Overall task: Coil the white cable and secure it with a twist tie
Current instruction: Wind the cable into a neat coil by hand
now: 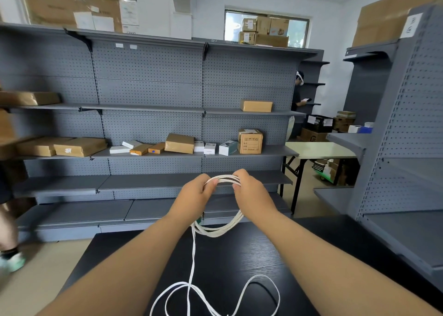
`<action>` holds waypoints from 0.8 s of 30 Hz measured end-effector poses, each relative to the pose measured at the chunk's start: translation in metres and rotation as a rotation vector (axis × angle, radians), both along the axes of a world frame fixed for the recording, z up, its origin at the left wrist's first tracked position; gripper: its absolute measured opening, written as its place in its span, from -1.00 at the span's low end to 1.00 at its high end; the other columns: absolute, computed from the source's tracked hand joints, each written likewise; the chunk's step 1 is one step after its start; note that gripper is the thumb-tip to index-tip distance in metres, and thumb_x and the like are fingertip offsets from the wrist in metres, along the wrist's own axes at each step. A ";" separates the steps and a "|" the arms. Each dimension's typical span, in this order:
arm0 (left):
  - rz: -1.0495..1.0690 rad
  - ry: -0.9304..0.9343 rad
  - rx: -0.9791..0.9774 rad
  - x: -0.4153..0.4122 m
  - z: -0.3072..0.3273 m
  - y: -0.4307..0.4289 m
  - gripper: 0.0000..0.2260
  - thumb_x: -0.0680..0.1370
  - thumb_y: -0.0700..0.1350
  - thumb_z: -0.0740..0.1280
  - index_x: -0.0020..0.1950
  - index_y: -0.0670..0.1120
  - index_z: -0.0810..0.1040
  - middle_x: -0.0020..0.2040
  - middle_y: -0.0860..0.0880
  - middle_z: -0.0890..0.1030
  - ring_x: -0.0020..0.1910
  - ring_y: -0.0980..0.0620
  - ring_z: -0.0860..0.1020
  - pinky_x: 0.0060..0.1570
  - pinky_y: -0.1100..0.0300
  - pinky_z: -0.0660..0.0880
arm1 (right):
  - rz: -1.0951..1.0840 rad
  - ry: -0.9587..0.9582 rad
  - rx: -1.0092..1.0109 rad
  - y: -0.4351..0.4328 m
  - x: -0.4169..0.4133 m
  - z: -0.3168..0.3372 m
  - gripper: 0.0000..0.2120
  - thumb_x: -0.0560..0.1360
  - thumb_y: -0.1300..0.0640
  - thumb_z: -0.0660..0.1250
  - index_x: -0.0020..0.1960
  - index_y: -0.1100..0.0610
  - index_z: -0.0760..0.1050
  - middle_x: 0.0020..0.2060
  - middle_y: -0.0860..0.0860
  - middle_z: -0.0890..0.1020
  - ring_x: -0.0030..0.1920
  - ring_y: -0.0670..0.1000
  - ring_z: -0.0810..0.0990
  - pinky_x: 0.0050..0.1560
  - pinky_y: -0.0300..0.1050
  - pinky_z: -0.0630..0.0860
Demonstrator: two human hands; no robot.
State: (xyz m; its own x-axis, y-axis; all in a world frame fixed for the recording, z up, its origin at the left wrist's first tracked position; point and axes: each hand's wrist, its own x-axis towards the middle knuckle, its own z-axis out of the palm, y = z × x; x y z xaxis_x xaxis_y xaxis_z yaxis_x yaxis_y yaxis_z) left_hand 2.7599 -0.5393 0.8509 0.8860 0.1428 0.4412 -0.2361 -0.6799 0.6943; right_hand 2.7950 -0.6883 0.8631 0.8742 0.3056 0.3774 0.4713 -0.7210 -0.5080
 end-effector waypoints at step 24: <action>-0.013 0.138 -0.557 0.008 -0.003 0.000 -0.63 0.57 0.19 0.15 -0.19 -0.11 0.40 -0.34 0.02 0.33 -0.47 0.06 0.25 -0.39 0.16 0.26 | -0.154 -0.051 0.056 0.003 0.007 -0.004 -0.91 0.62 0.15 0.03 -0.04 0.12 0.27 -0.11 0.16 0.54 -0.22 0.17 0.47 -0.25 0.01 0.42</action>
State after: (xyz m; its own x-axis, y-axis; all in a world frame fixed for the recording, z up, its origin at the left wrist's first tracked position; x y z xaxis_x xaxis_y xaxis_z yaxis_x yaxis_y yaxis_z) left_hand 2.7681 -0.5395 0.8483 0.9333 0.3092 0.1824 -0.1236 -0.2004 0.9719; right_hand 2.8017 -0.6849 0.8586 0.8883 0.1468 0.4352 0.3838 -0.7576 -0.5279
